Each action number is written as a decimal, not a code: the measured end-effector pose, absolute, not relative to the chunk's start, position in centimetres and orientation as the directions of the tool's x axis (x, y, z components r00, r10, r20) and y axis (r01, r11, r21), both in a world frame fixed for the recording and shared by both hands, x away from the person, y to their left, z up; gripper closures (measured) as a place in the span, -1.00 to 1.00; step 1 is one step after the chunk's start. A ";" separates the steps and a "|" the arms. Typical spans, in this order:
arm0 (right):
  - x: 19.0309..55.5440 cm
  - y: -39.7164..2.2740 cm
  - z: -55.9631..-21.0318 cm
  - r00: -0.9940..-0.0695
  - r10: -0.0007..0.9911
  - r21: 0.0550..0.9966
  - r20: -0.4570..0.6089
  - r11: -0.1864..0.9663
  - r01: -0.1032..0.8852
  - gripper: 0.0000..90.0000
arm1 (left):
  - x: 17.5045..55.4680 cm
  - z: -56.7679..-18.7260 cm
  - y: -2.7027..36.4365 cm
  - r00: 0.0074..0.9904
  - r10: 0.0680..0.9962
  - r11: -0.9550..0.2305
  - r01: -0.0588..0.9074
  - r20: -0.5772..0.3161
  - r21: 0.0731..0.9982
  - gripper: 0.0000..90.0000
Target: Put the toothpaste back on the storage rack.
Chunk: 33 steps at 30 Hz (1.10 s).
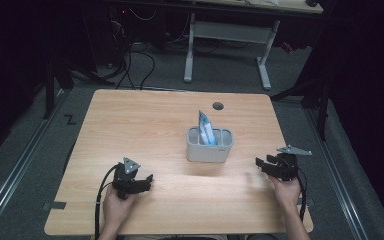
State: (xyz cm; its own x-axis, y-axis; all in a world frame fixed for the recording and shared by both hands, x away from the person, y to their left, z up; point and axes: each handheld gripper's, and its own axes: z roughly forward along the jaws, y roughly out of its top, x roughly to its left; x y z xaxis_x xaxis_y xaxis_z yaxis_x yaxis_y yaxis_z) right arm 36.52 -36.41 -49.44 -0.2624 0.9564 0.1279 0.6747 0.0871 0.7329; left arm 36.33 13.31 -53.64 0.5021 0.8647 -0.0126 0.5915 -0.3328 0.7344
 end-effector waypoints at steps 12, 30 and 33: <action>35.8 -35.9 -51.4 -0.273 0.956 0.730 0.103 0.114 0.674 -0.05 | 36.3 -53.6 13.3 0.504 0.864 -0.335 0.591 -0.012 0.734 -0.54; 35.6 -33.7 -53.0 -0.284 0.958 0.736 0.028 0.173 0.655 -0.07 | 36.3 -53.6 13.3 0.505 0.863 -0.337 0.592 -0.011 0.733 -0.54; 35.6 -33.5 -53.0 -0.286 0.958 0.734 0.016 0.183 0.654 -0.09 | 36.3 -53.6 13.3 0.504 0.864 -0.336 0.591 -0.011 0.733 -0.55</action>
State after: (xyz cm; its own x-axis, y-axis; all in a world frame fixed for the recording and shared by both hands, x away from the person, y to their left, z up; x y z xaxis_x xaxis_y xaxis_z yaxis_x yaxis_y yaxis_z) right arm 35.57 -33.54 -52.99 -0.2863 0.9580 0.0161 0.6542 0.1832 0.7338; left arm 36.28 13.28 -53.63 0.5042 0.8635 -0.0111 0.5911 -0.3357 0.7334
